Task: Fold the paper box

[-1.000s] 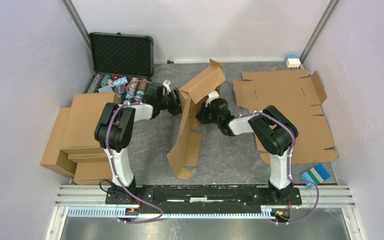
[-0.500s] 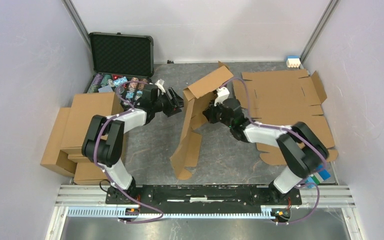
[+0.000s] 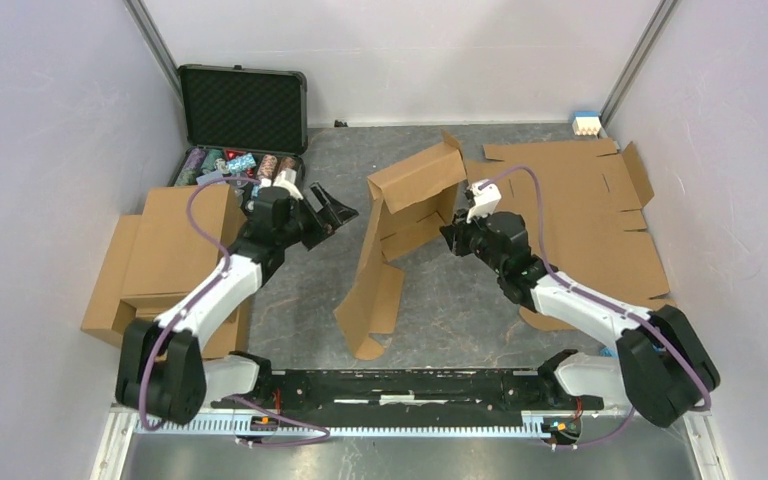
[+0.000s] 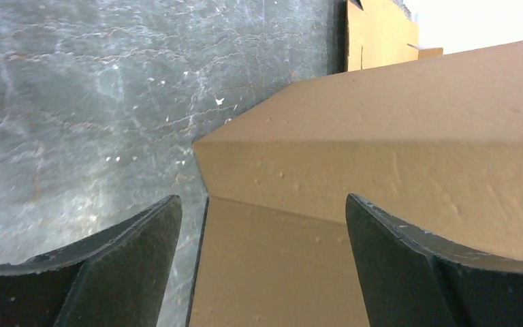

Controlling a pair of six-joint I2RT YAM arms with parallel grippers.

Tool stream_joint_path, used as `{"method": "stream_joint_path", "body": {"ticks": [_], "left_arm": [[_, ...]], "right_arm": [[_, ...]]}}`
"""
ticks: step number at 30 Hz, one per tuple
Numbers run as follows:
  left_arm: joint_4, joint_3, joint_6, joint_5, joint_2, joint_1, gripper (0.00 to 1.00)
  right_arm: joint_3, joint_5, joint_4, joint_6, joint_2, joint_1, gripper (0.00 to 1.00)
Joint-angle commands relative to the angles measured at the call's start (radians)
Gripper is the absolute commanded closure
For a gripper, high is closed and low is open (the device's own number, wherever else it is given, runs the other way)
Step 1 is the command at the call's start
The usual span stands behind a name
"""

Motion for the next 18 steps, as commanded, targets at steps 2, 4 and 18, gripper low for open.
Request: {"method": "stream_joint_path", "body": {"ticks": [2, 4, 18], "left_arm": [[-0.216, -0.057, 0.045, -0.113, -0.24, 0.003, 0.0], [-0.306, -0.072, 0.078, -0.124, -0.35, 0.002, 0.0], [-0.658, -0.166, 0.043, 0.011, -0.897, -0.018, 0.03]], "right_arm": [[-0.055, 0.06, -0.006, -0.063, -0.117, -0.03, 0.6], [-0.049, 0.045, -0.014, -0.061, -0.115, -0.08, 0.38], [0.119, -0.151, 0.221, -0.109, 0.165, -0.199, 0.14]]}}
